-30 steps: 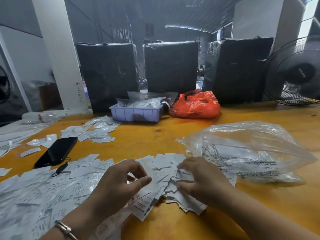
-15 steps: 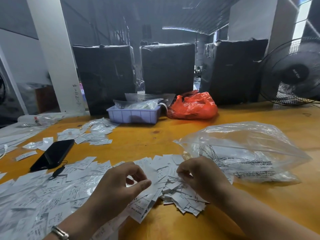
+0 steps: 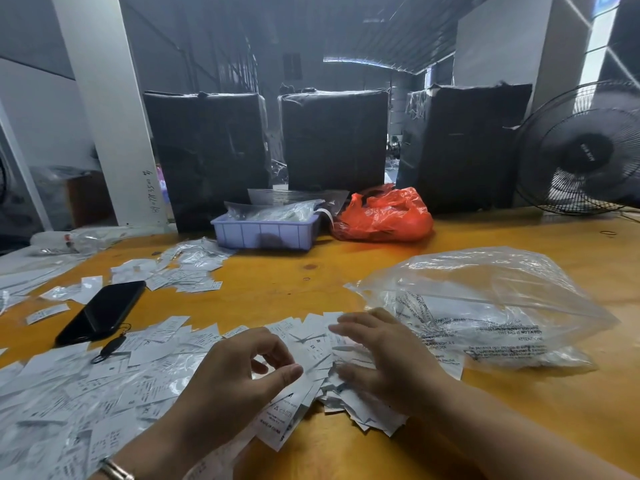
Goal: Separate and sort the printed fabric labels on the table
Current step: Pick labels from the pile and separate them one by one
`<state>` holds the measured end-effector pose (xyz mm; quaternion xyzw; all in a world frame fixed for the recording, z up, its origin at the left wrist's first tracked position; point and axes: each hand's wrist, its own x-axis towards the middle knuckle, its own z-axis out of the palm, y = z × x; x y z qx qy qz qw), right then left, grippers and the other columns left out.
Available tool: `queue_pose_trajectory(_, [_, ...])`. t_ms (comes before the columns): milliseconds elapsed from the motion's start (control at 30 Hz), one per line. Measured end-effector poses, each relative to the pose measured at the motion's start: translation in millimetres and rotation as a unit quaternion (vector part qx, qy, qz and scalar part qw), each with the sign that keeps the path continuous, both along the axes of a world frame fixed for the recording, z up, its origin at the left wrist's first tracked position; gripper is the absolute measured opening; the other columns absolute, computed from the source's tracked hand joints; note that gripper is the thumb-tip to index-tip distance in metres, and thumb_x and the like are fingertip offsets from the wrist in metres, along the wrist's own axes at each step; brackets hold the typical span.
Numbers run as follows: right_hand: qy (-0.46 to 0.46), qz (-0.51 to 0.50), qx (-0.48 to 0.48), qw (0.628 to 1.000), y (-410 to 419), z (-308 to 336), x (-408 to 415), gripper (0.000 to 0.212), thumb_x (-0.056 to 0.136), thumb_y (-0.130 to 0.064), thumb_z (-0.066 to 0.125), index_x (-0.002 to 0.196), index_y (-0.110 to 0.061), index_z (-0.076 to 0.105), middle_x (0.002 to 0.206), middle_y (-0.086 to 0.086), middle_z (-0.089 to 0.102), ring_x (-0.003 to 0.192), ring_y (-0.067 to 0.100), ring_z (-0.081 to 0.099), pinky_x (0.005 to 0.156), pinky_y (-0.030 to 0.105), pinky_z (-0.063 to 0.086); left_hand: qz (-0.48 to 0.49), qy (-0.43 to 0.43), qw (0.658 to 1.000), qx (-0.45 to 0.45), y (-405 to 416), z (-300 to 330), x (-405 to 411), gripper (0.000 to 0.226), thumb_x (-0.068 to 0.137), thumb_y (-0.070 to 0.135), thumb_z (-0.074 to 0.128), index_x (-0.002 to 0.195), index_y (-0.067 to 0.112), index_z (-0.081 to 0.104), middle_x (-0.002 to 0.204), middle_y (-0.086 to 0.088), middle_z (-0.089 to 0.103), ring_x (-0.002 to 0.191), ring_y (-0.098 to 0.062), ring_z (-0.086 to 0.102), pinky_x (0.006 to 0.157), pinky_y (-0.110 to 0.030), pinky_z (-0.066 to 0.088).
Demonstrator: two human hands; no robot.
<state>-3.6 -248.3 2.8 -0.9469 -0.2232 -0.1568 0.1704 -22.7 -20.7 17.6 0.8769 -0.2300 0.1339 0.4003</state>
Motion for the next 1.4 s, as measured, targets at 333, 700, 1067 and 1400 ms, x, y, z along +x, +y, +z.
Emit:
queue_pose_trajectory(333, [-0.041, 0.014, 0.040, 0.998, 3, 0, -1, 0.024, 0.087, -0.037, 0.065, 0.108, -0.028, 0.071, 0.108, -0.009, 0.072, 0.099, 0.009, 0.061, 0.105, 0.024, 0.027, 0.000, 0.007, 1.000, 0.000, -1, 0, 0, 0.012, 0.079, 0.028, 0.077, 0.071, 0.025, 0.069, 0.081, 0.018, 0.067, 0.082, -0.006, 0.063, 0.077, -0.033, 0.056])
queue_pose_trajectory(700, [0.012, -0.024, 0.027, 0.999, 5, 3, -6, 0.052, 0.085, -0.047, 0.063, 0.134, -0.030, 0.051, 0.128, -0.007, 0.059, 0.117, 0.014, 0.050, 0.099, 0.027, 0.035, 0.002, -0.007, 1.000, -0.004, 0, 0, -1, 0.012, 0.079, 0.027, 0.077, 0.071, 0.026, 0.069, 0.080, 0.017, 0.067, 0.082, -0.006, 0.064, 0.073, -0.025, 0.053])
queue_pose_trajectory(1067, [-0.024, 0.009, 0.085, 0.996, 1, 6, -6, 0.022, 0.079, -0.043, 0.073, 0.089, -0.025, 0.078, 0.085, -0.006, 0.075, 0.080, 0.014, 0.066, 0.082, 0.026, 0.045, -0.001, 0.003, 1.000, -0.006, -1, 0, -1, 0.011, 0.080, 0.024, 0.076, 0.072, 0.026, 0.070, 0.081, 0.017, 0.068, 0.083, -0.006, 0.064, 0.073, -0.026, 0.053])
queue_pose_trajectory(1400, [0.075, 0.000, 0.107, 0.991, 0, 6, -7, 0.072, 0.075, -0.047, 0.076, 0.139, -0.034, 0.044, 0.131, -0.016, 0.057, 0.121, 0.002, 0.051, 0.103, 0.027, 0.040, -0.004, -0.002, 1.000, -0.002, -1, 0, -1, 0.012, 0.081, 0.025, 0.077, 0.071, 0.029, 0.070, 0.080, 0.019, 0.067, 0.083, -0.005, 0.064, 0.071, -0.024, 0.052])
